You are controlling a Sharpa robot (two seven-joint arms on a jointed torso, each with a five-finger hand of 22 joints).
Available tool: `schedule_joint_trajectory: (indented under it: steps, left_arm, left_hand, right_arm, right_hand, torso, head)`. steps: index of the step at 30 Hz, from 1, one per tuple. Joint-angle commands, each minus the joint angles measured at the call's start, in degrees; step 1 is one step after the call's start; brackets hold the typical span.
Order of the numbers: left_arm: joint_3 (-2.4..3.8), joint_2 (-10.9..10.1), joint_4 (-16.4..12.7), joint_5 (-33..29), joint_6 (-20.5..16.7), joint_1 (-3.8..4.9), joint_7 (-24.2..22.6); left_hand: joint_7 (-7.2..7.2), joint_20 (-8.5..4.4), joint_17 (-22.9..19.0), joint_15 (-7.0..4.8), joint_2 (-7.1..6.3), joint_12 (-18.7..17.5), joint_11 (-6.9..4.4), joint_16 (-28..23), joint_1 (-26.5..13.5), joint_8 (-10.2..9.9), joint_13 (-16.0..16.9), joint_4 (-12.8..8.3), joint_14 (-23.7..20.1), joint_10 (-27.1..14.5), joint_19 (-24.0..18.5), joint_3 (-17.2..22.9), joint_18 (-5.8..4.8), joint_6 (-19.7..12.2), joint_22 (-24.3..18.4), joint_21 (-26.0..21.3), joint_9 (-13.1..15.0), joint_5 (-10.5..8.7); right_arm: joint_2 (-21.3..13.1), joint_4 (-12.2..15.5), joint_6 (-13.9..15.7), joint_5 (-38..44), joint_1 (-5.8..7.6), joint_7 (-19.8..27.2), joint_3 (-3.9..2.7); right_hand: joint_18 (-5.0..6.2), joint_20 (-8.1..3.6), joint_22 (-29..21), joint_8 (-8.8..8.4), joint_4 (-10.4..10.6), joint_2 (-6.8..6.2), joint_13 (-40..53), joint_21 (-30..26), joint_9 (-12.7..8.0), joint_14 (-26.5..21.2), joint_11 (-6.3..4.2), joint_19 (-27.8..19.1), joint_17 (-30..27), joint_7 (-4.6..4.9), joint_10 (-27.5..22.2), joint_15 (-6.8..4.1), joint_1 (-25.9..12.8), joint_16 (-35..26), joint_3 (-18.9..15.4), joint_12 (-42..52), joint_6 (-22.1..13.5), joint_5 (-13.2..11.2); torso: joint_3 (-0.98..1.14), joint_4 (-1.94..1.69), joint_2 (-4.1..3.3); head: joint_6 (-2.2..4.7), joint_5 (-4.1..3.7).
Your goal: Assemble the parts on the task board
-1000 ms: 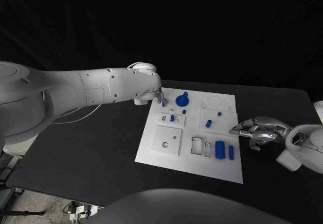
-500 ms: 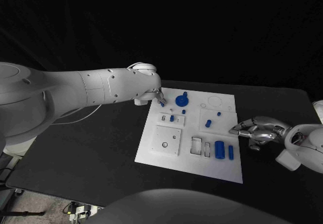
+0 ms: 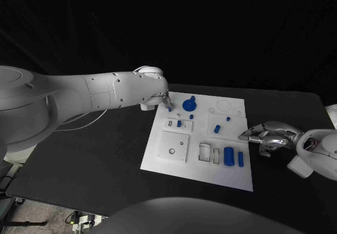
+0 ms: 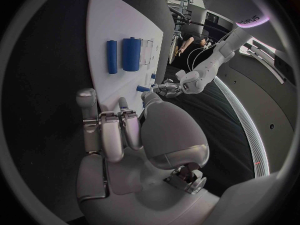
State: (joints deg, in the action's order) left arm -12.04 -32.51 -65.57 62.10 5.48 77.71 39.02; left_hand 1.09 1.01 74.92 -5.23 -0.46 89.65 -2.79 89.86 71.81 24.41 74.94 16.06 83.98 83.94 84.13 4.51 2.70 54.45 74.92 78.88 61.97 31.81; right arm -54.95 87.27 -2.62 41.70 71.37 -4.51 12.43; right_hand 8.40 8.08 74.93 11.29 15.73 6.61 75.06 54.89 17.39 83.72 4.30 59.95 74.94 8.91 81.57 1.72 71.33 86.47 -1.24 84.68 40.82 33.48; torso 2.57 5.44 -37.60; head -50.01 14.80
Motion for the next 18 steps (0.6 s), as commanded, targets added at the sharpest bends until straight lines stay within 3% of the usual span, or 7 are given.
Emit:
schedule_joint_trajectory:
  steps: [1,6,12,13,16,18]
  left_arm:
    - [0.03,0.08,-0.15,-0.63,-0.97,-0.10,-0.76]
    - [0.07,-0.31,-0.94,-0.59,-2.03,-0.15,-0.21]
    - [0.47,-2.08,-4.35,0.57,-3.44,-0.10,0.86]
    - [0.56,-2.53,-5.21,0.84,-3.44,-0.06,1.12]
    - [0.74,-4.03,-8.07,1.79,-3.23,0.21,1.76]
    - [0.80,-4.96,-9.86,2.38,-3.00,0.41,2.12]
  left_hand:
    - [-0.43,-0.20,15.08,-0.48,0.00,0.35,-0.41,0.14,1.12,0.44,15.06,-0.01,6.02,6.06,1.84,0.74,-0.30,-0.04,11.93,-0.12,0.10,1.01]
    - [-0.55,-0.30,15.08,-0.59,-0.28,0.35,-0.53,0.14,2.03,0.75,15.06,0.02,6.02,6.06,1.85,1.41,-0.30,0.23,11.93,-0.08,0.22,2.03]
    - [-0.63,-0.35,15.08,-0.65,-0.54,0.35,-0.60,0.14,2.46,0.92,15.06,0.03,6.02,6.06,1.83,1.75,-0.28,0.33,11.90,-0.17,0.29,2.45]
    - [-0.66,-0.41,15.08,-0.68,-0.67,0.35,-0.64,0.14,2.73,0.96,15.06,0.14,6.02,6.06,1.85,2.14,-0.28,0.30,11.90,-0.15,0.30,1.91]
    - [-0.72,-0.58,15.08,-0.82,-0.92,0.35,-0.74,0.14,3.57,0.93,15.06,0.53,6.02,6.06,1.87,5.21,-0.29,0.05,11.90,-0.11,0.17,-4.87]
    - [-0.68,-0.57,15.08,-0.80,-1.42,0.35,-0.72,0.14,3.41,1.00,15.06,0.58,6.02,6.06,1.87,6.96,-0.29,0.10,11.89,-0.13,0.10,-6.52]
  right_arm:
    - [0.05,-0.08,-0.96,0.44,-0.04,0.02,0.02]
    - [0.01,-0.15,-0.89,0.44,-0.04,0.03,0.02]
    - [-0.20,-0.08,-0.76,0.44,-0.05,-0.02,0.03]
    - [-0.26,-0.05,-0.74,0.44,-0.05,-0.04,0.03]
    - [-0.44,0.08,-0.68,0.44,-0.05,-0.15,0.03]
    - [-0.55,0.17,-0.64,0.44,-0.05,-0.20,0.03]
  right_hand:
    - [-0.11,0.01,3.36,0.29,0.08,-0.02,9.31,-0.50,0.04,0.10,-0.03,-0.50,10.22,0.05,-0.30,-0.08,0.02,-0.37,0.31,-0.38,0.31,0.20]
    - [-0.08,0.01,3.32,0.29,0.06,-0.02,9.27,-0.64,0.04,0.03,-0.03,-0.62,10.16,0.06,-0.37,-0.07,0.04,-0.41,0.33,-0.42,0.31,0.21]
    - [-0.05,0.01,3.29,0.30,0.04,-0.02,9.22,-0.75,0.04,-0.04,-0.03,-0.70,10.11,0.06,-0.46,-0.07,0.06,-0.46,0.35,-0.48,0.32,0.22]
    - [-0.03,0.01,3.26,0.30,0.03,-0.02,9.17,-0.85,0.04,-0.11,-0.02,-0.78,10.06,0.07,-0.53,-0.07,0.07,-0.50,0.37,-0.53,0.32,0.22]
    - [-0.03,0.01,3.26,0.30,0.03,-0.02,9.17,-0.85,0.04,-0.11,-0.02,-0.78,10.06,0.07,-0.53,-0.07,0.07,-0.50,0.37,-0.53,0.32,0.22]
    - [-0.01,0.01,3.23,0.30,0.02,-0.02,9.12,-0.96,0.04,-0.21,-0.02,-0.87,9.98,0.07,-0.62,-0.07,0.09,-0.56,0.39,-0.58,0.32,0.23]
  torso:
    - [-0.01,-0.03,0.02]
    - [-0.03,-0.08,0.02]
    - [0.01,-0.12,0.07]
    - [0.04,-0.15,0.11]
    - [0.15,-0.15,0.17]
    - [0.20,-0.18,0.24]
  head:
    - [0.01,-0.05]
    - [0.01,-0.10]
    - [0.01,-0.18]
    - [0.01,-0.19]
    - [0.01,-0.15]
    - [0.01,-0.14]
